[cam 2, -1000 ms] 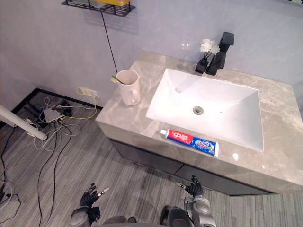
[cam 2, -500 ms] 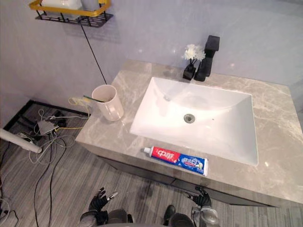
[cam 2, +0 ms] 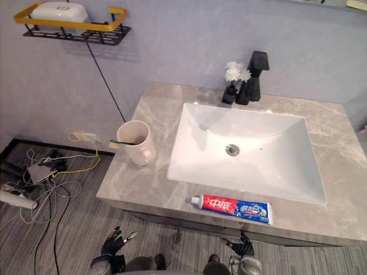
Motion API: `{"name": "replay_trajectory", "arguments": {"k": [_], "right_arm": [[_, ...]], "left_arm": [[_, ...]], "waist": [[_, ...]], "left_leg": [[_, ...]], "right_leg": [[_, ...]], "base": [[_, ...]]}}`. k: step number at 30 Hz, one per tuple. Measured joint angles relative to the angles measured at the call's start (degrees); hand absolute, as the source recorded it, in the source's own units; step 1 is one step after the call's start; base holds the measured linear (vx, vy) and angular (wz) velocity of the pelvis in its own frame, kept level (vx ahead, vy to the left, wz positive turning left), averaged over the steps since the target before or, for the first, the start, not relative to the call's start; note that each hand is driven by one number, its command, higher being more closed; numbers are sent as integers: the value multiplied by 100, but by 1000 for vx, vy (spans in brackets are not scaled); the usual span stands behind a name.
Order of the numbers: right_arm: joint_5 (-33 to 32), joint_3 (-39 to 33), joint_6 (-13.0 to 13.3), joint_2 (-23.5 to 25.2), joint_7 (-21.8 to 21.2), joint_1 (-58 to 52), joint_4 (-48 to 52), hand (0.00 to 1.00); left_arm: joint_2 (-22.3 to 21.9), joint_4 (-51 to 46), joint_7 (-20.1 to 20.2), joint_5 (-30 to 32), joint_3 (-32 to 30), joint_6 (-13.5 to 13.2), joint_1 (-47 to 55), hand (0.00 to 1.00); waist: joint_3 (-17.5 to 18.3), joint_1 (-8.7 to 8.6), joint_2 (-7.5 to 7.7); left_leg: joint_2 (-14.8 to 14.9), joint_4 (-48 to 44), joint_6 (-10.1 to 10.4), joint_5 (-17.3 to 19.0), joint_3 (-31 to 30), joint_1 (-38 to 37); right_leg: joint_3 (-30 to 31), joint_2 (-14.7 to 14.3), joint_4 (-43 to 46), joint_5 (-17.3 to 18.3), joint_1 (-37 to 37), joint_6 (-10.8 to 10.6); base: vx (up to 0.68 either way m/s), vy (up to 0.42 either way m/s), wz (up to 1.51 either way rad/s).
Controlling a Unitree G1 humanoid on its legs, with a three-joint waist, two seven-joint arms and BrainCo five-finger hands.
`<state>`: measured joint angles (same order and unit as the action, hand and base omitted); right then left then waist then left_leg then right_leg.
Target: Organize washtable
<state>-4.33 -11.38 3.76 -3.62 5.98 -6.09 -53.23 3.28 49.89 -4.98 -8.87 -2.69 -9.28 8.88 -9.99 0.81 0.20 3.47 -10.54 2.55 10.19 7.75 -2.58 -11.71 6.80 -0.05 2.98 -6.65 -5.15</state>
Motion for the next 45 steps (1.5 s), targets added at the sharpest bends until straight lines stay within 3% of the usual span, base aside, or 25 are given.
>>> {"name": "replay_trajectory", "arguments": {"k": [4,10,11,34,41,45], "right_arm": [[36,-15,2,-134,4,7,-125,0],[33,-69,2,-129,5,7,-221,0],[34,-237,2,-143,14,182,-283,0],[-654,-690,23,-123,-69,34,-623,0],[-638,-856,23,-182,-67,16,-620,0],[-633,-902,26,-326,-68,34,-618,0]], "left_arm": [[-14,78,-2,3,-2,1,6,0],[41,146,-4,2,-16,1,7,0],[46,249,-7,4,-20,9,22,0],[93,375,-50,53,-75,25,-15,0],[260,388,-184,46,-1013,73,104,0],[506,-263,-317,-75,-1743,113,119,0]], "waist": [[90,-3,-52],[169,-2,63],[339,-8,60],[267,-14,129],[212,-5,118],[171,4,71]], "left_leg": [[-17,266,-16,-109,14,-162],[-80,468,-39,-219,31,-280],[-162,772,-76,-353,38,-452],[-235,989,-71,-555,-257,-614],[-245,995,-67,-558,-358,-613],[-260,991,-70,-576,-579,-598]], "right_leg": [[69,-11,-4,-25,-3,15],[82,28,-49,-80,-4,-2],[92,57,-263,-201,-106,-8],[-330,142,-436,-286,-428,-96],[-456,145,-543,-300,-526,-113],[-723,148,-556,-281,-632,-136]], "base": [[-21,-25,-8],[-28,6,-1],[0,0,0],[-28,-9,7],[-11,-10,8],[17,-17,27]]}}
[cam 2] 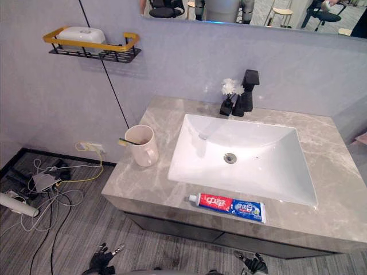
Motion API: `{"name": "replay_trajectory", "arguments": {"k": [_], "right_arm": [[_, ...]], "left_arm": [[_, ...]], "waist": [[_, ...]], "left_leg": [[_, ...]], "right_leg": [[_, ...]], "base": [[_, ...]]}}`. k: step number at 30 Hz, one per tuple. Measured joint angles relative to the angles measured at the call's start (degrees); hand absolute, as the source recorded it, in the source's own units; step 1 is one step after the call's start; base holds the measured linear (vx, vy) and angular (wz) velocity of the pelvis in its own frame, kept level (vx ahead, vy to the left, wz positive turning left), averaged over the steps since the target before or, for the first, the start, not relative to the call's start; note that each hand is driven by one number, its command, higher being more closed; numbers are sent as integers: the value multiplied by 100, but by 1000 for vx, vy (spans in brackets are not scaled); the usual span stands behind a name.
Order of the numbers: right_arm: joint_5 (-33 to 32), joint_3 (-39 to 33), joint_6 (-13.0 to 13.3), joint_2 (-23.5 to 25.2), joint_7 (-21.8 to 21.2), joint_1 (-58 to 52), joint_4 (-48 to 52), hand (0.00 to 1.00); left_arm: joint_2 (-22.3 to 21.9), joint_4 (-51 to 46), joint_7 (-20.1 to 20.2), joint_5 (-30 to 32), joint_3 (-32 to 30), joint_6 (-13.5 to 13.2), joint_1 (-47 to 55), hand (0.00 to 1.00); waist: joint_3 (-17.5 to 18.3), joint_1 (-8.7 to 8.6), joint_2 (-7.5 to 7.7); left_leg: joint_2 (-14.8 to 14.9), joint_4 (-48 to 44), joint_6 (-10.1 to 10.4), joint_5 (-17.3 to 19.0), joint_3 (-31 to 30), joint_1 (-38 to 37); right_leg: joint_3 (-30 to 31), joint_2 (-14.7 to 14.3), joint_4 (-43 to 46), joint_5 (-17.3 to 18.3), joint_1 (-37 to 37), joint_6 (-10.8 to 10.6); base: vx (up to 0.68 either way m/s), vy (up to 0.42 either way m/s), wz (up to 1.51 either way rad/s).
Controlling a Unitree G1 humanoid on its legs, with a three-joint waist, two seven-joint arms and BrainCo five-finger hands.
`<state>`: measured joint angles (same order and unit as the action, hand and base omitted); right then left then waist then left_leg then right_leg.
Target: Organize washtable
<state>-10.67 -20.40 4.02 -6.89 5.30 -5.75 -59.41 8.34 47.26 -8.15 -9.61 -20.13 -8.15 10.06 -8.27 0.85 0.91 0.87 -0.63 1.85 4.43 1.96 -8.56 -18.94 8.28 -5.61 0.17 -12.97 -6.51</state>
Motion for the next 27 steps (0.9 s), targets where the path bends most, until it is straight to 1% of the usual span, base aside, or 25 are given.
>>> {"name": "replay_trajectory", "arguments": {"k": [2,3,5,6,7,8,9,10,13,14,15,17,18,19,20,21,22,24,26,27], "right_arm": [[-1,-66,-11,-118,18,7,2,0],[0,-111,-14,-135,23,-6,3,0],[2,-178,9,-177,-2,-71,21,0],[2,-181,10,-182,-4,-85,22,0],[2,-206,10,-192,-10,-112,26,0],[2,-242,10,-199,-10,-138,27,0],[1,-300,9,-197,-15,-204,20,0],[1,-330,9,-196,-24,-215,21,0],[0,-338,11,-191,-53,-300,20,0],[-2,-338,12,-188,-61,-314,20,0],[-3,-339,12,-186,-63,-313,20,0],[-4,-339,17,-181,-87,-313,22,0],[-4,-333,46,-175,-160,-314,22,0],[-5,-329,66,-165,-181,-314,23,0],[-5,-295,104,-140,-198,-310,23,0],[-5,-186,130,-134,-209,-299,23,0],[-5,-134,141,-132,-222,-286,23,0],[-5,98,219,-133,-282,-276,23,0],[-3,226,229,-128,-305,-254,25,0],[0,262,229,-127,-312,-259,23,0]], "left_arm": [[164,-913,-200,-180,-350,-13,37,0],[190,-1187,-225,-213,-422,-17,53,0],[211,-2398,-356,-327,-652,-160,147,0],[209,-2665,-373,-328,-697,-174,136,0],[208,-3228,-452,-326,-747,-209,102,0],[207,-3797,-484,-322,-754,-237,52,0],[182,-4392,-574,-284,-759,-276,15,0],[167,-4653,-617,-232,-758,-335,-12,0],[88,-6014,-761,-106,-638,-529,-44,0],[80,-6542,-818,-66,-449,-647,-46,0],[71,-6854,-820,-55,-334,-682,-40,0],[71,-7860,-793,54,180,-857,-51,0],[91,-8318,-726,196,539,-937,-115,0],[107,-8515,-686,271,761,-976,-175,0],[155,-8789,-676,601,1198,-1011,-308,0],[235,-8956,-657,914,1651,-1021,-436,0],[294,-9003,-644,1055,1885,-1026,-500,0],[575,-8984,-522,1763,2935,-981,-862,0],[642,-8941,-300,2283,3486,-966,-1078,0],[653,-8901,-259,2393,3622,-960,-1143,0]], "waist": [[-30,23,-51],[-35,27,-63],[-36,55,-98],[-38,65,-104],[-43,78,-121],[-50,144,-144],[-57,173,-152],[-58,170,-157],[-57,165,-163],[-56,168,-165],[-58,168,-169],[-57,148,-171],[-54,141,-176],[-50,131,-182],[-46,104,-189],[-42,29,-195],[-41,2,-197],[-29,-21,-208],[2,-44,-236],[7,-51,-242]], "left_leg": [[-8,-19,0,-7,-94,1],[-15,-26,0,-7,-129,3],[-43,-73,-2,-9,-247,57],[-54,-96,-3,-8,-271,84],[-82,-158,-3,-8,-352,145],[-101,-199,-4,-6,-386,179],[-125,-245,-11,1,-448,223],[-138,-261,-11,1,-520,241],[-171,-372,-12,4,-661,332],[-176,-417,-12,3,-696,377],[-179,-442,-12,3,-713,394],[-184,-486,-15,6,-740,419],[-187,-545,-28,17,-758,458],[-189,-558,-29,18,-772,471],[-191,-580,-30,18,-796,489],[-190,-601,-30,18,-807,496],[-189,-613,-30,19,-814,502],[-173,-619,3,40,-801,528],[-154,-616,3,38,-762,586],[-146,-616,-21,22,-738,585]], "right_leg": [[-159,-2,0,1,-73,-1],[-192,1,1,1,-92,0],[-331,15,1,2,-115,1],[-359,22,1,3,-115,1],[-452,44,1,5,-127,-1],[-494,61,1,8,-132,-4],[-560,82,25,36,-136,-24],[-623,88,44,46,-148,-19],[-772,97,64,66,-182,-30],[-802,94,64,66,-174,-29],[-815,94,70,66,-175,-29],[-837,94,83,66,-176,-28],[-860,93,90,66,-176,-28],[-875,93,95,66,-173,-28],[-891,92,108,68,-172,-26],[-897,90,128,73,-170,-18],[-901,88,137,76,-170,-12],[-887,79,142,82,-130,-6],[-843,71,147,77,-53,-3],[-816,67,149,74,-39,-1]], "base": [[6,-14,27],[-8,-6,27],[-18,2,24],[-28,7,26],[-28,7,27],[-47,18,32],[-40,14,29],[-43,14,36],[-23,9,26],[-20,11,18],[-20,11,14],[-19,19,8],[-16,20,7],[-17,19,10],[-20,19,8],[-21,19,7],[0,0,0],[-17,13,-3],[-15,23,-10],[6,20,-19]]}}
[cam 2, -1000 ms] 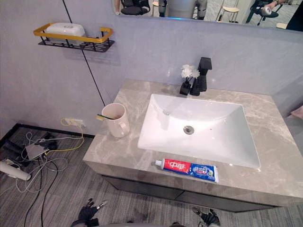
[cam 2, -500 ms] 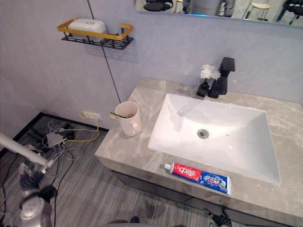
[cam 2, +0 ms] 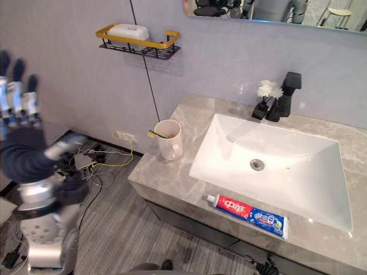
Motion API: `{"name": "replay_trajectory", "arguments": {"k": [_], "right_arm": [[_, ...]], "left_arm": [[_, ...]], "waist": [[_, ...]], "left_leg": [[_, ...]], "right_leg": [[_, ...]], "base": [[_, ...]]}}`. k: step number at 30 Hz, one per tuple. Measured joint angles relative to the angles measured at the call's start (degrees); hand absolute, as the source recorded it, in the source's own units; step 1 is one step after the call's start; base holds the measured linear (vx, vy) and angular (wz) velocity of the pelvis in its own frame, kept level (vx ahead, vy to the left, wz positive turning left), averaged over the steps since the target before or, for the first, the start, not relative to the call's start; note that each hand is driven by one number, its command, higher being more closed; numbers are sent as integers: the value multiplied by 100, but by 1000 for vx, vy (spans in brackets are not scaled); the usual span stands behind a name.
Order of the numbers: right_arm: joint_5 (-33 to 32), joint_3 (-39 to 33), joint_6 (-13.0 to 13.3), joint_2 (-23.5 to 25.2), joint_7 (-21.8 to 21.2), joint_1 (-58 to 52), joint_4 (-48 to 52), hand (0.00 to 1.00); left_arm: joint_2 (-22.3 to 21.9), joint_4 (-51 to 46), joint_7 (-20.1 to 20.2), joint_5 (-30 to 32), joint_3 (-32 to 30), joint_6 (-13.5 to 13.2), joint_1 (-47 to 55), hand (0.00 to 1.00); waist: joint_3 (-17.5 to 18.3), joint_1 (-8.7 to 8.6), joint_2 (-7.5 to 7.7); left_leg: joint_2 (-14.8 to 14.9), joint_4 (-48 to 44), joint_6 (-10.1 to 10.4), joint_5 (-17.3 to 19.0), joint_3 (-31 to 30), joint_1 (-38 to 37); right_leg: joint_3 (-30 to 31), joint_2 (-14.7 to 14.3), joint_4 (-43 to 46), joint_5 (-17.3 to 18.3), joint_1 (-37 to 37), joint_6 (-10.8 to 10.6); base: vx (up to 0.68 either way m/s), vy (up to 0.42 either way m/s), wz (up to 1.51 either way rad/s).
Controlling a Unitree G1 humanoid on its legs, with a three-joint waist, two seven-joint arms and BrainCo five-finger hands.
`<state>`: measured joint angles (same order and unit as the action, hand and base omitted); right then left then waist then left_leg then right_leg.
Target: Organize washtable
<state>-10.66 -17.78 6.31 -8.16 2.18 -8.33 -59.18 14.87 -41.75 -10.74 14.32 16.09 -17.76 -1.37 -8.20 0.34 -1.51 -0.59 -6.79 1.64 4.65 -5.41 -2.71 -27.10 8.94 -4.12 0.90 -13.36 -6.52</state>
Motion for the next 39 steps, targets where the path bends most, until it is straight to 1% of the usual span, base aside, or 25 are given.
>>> {"name": "replay_trajectory", "arguments": {"k": [2,3,4,5,6,8,10,13,15,18,21,22,24,26,29,33,36,39], "right_arm": [[3,92,0,15,-7,-6,2,0],[6,93,-1,20,-8,-5,2,0],[7,100,-1,27,-9,14,7,0],[7,131,-1,28,-8,14,59,0],[7,147,-1,28,-7,7,83,0],[16,202,-2,29,-6,-5,164,0],[20,199,-5,29,-1,-2,165,0],[52,197,-8,29,4,3,205,0],[59,182,-14,27,18,-12,214,0],[67,176,-25,26,35,-23,214,0],[69,144,-28,22,42,-29,214,0],[72,109,-36,22,43,-13,217,0],[80,35,-40,13,55,3,269,0],[114,22,-40,-29,117,3,399,0],[123,16,-40,-35,139,41,430,0],[124,-66,-40,-28,151,44,431,0],[124,-67,-43,-20,150,49,431,0],[124,-66,-43,-20,151,133,432,0]], "left_arm": [[5,271,199,259,583,32,-204,0],[5,354,281,331,745,67,-267,0],[7,484,417,445,961,112,-329,0],[7,657,495,460,1169,124,-403,0],[2,740,553,462,1263,128,-443,0],[-26,1148,715,499,1696,154,-603,0],[-79,1656,841,616,1999,226,-777,0],[-166,2306,954,797,2325,365,-871,0],[-293,2770,1009,1004,2615,434,-882,0],[-388,3123,1089,1248,2858,489,-919,0],[-467,3512,1168,1420,2883,538,-1054,0],[-498,3733,1190,1513,2879,569,-1137,0],[-502,4038,1189,1672,2873,629,-1147,0],[-498,4332,1186,1926,2860,687,-1145,0],[-483,4480,1167,2110,2797,784,-1145,0],[-462,4533,1114,2328,2754,802,-1144,0],[-473,4696,1040,2526,2534,887,-1144,0],[-468,4696,943,2608,2377,931,-1146,0]], "waist": [[51,-9,6],[55,-36,15],[60,-105,23],[64,-133,29],[65,-132,32],[70,-142,36],[76,-159,39],[86,-258,38],[100,-274,35],[110,-279,24],[109,-285,25],[124,-290,-5],[117,-323,18],[138,-349,-33],[135,-404,-47],[118,-436,-55],[90,-457,-57],[-80,-460,-37]], "left_leg": [[31,-1,-4,-3,95,1],[34,0,-4,-3,100,1],[41,2,-4,-3,112,1],[56,3,-4,-2,148,-4],[63,3,-3,-2,169,-7],[85,14,-2,-2,234,-5],[87,14,-2,-2,244,-7],[87,13,-3,-2,272,-8],[95,14,-3,-2,339,-20],[106,12,-3,-2,372,-30],[113,6,-3,-4,373,-38],[114,3,-2,-6,371,-57],[113,4,-2,-6,369,-87],[107,19,10,-15,354,-91],[110,93,48,-46,303,-110],[127,150,54,-49,298,-169],[152,202,71,-60,295,-217],[151,211,71,-60,288,-269]], "right_leg": [[90,-12,4,-13,52,14],[94,-14,4,-13,54,14],[112,-20,4,-13,61,15],[157,-26,2,-15,77,17],[186,-29,2,-16,88,19],[249,-37,3,-26,131,30],[268,-37,7,-31,136,30],[328,-29,16,-42,152,27],[367,-16,16,-58,173,24],[382,3,35,-60,183,23],[383,11,60,-60,185,23],[379,-14,60,-61,164,24],[380,-26,54,-63,138,26],[375,-29,2,-76,127,29],[342,-49,-38,-84,112,34],[322,-85,-167,-130,21,55],[321,-91,-157,-125,-3,58],[309,-92,-157,-122,-58,59]], "base": [[32,29,-19],[44,25,-7],[28,16,-8],[23,17,-12],[20,20,-19],[16,21,-16],[0,22,-5],[-6,30,-5],[-11,39,-13],[-14,30,-6],[-8,11,-1],[0,0,0],[0,0,0],[0,0,0],[0,1,4],[20,0,1],[41,10,0],[11,4,1]]}}
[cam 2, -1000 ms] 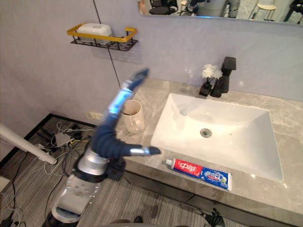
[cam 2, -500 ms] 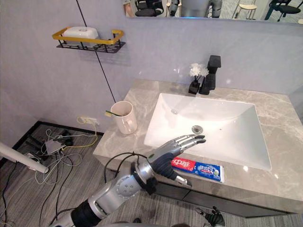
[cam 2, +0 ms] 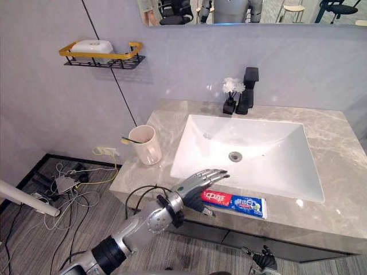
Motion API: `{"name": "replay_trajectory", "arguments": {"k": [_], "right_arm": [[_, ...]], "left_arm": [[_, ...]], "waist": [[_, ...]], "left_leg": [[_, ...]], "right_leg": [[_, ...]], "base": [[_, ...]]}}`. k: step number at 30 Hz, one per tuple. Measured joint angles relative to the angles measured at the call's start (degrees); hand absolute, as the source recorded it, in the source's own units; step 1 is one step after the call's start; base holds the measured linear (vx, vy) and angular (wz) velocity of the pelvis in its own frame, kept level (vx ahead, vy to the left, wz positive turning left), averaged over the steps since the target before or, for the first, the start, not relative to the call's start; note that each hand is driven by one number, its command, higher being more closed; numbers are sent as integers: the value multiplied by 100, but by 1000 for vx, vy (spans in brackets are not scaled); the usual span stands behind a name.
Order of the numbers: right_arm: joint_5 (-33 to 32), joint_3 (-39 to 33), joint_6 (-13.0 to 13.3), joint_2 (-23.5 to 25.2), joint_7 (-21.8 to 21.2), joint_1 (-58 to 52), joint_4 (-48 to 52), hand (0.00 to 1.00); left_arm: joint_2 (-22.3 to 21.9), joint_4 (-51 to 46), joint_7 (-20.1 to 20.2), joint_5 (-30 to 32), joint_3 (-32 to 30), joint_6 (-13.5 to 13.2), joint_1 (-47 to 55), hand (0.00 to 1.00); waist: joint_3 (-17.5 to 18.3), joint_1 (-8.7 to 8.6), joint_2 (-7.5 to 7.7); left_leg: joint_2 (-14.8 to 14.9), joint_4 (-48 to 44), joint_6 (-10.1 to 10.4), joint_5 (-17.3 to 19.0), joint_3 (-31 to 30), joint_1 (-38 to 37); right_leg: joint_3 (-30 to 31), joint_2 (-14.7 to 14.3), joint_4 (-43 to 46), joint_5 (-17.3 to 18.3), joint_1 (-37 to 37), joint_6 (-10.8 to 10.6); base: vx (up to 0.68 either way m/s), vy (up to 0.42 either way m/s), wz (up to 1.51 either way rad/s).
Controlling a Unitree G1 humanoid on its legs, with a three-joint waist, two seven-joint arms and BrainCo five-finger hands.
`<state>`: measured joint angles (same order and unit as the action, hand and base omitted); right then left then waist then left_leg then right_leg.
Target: Organize washtable
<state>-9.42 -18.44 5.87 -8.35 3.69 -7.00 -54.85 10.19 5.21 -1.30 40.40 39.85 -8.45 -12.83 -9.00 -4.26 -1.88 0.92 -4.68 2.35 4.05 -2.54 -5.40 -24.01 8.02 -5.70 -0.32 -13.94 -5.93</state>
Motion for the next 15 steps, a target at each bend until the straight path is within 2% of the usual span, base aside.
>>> {"name": "replay_trajectory", "arguments": {"k": [15], "right_arm": [[4,8,-17,22,0,36,1,0]], "left_arm": [[4,0,-137,97,-74,55,0,0]], "waist": [[-90,-24,28]], "left_leg": [[3,68,1,0,68,-48]], "right_leg": [[57,5,-17,1,12,-3]], "base": [[2,7,-1]]}}
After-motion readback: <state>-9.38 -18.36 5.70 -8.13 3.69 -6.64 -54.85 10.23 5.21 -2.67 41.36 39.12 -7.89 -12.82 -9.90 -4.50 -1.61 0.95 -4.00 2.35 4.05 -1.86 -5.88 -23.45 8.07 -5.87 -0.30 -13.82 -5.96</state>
